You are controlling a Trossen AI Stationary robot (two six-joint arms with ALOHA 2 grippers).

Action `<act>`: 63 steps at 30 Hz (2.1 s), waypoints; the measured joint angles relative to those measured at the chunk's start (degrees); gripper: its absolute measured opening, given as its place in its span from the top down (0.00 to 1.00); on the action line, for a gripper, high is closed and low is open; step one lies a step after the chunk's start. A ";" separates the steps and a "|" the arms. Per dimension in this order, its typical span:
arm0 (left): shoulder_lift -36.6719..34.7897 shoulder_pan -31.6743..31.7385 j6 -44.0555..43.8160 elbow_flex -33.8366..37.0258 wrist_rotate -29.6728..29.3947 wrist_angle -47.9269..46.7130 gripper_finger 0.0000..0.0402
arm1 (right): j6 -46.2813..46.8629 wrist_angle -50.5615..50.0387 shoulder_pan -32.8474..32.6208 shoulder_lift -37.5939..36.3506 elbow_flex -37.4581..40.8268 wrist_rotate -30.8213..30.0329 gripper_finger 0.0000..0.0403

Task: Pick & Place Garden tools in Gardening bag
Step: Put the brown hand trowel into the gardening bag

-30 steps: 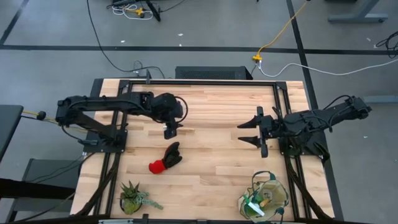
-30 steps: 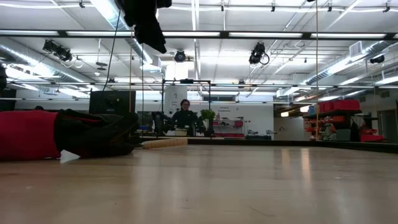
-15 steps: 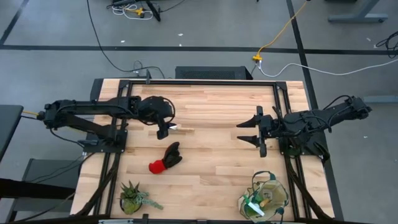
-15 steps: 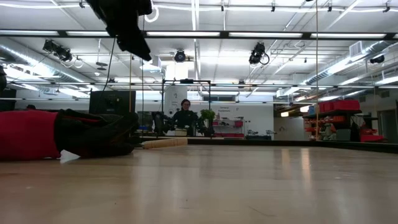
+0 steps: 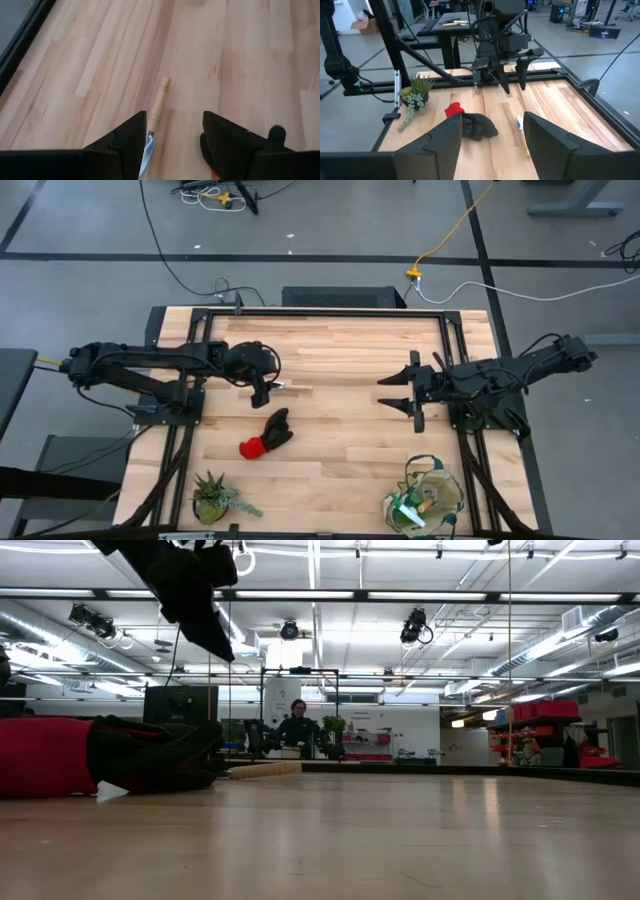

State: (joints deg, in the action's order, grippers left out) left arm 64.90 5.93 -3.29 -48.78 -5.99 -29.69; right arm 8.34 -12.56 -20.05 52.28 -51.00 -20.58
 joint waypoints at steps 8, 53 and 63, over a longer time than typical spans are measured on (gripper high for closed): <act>0.00 0.00 -0.04 0.55 -0.01 0.37 0.50 | -0.02 0.17 0.00 1.35 0.00 0.00 0.47; 19.31 1.27 7.38 0.51 -1.68 10.80 0.50 | 0.02 3.04 0.04 3.25 0.02 -1.49 0.47; 26.74 3.83 8.55 0.50 1.72 13.29 0.50 | 0.15 2.78 0.04 3.25 0.02 -1.46 0.47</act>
State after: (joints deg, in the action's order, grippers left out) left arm 91.64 9.76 5.26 -48.27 -4.27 -16.40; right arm 8.49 -9.78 -20.01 55.53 -50.98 -22.04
